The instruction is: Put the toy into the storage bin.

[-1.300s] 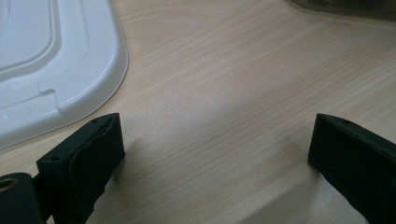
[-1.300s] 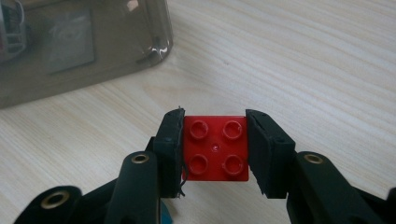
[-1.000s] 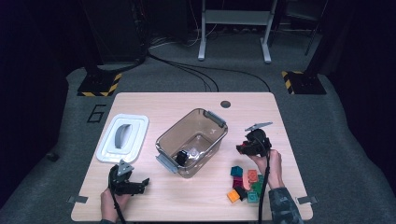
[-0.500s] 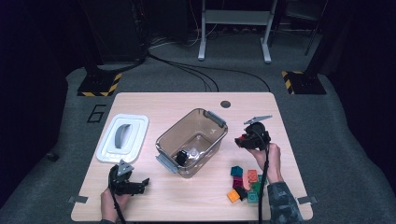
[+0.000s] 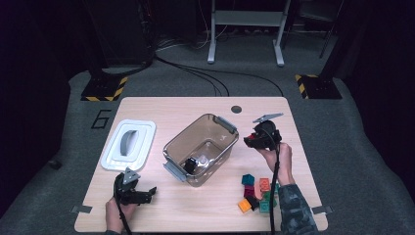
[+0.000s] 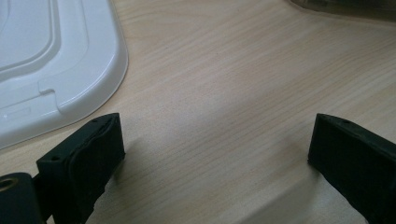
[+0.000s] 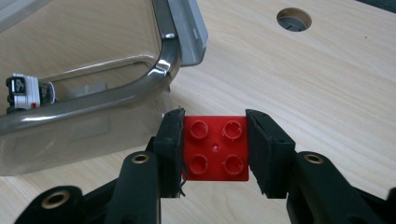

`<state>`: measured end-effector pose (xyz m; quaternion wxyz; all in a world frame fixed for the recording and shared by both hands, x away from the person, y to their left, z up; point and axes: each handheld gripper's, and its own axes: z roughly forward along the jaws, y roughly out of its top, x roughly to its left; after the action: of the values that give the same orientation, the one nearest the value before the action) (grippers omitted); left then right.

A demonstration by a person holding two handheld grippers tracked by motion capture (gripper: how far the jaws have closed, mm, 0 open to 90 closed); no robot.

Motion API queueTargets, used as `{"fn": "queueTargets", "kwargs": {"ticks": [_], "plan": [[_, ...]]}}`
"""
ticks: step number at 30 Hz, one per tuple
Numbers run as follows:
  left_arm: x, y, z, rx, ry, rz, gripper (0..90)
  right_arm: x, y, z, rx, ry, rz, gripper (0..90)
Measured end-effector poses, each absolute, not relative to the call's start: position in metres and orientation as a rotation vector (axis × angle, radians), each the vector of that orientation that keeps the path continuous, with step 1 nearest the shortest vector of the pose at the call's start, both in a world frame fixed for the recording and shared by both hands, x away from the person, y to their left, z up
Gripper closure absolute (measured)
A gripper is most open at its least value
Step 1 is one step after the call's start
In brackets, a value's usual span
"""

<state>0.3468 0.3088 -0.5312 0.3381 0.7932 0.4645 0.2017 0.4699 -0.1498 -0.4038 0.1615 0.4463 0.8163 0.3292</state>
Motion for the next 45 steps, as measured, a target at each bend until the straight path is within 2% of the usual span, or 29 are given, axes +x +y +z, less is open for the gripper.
{"fn": "queueTargets", "kwargs": {"ticks": [26,45], "plan": [[0.347,0.309,-0.531,2.067,1.21,0.525,3.4,0.478,-0.135,-0.367,1.202,2.276,0.965,58.9],[0.347,0.309,-0.532,2.062,1.211,0.531,3.4,0.476,-0.107,-0.359,1.111,2.317,0.978,58.9]]}}
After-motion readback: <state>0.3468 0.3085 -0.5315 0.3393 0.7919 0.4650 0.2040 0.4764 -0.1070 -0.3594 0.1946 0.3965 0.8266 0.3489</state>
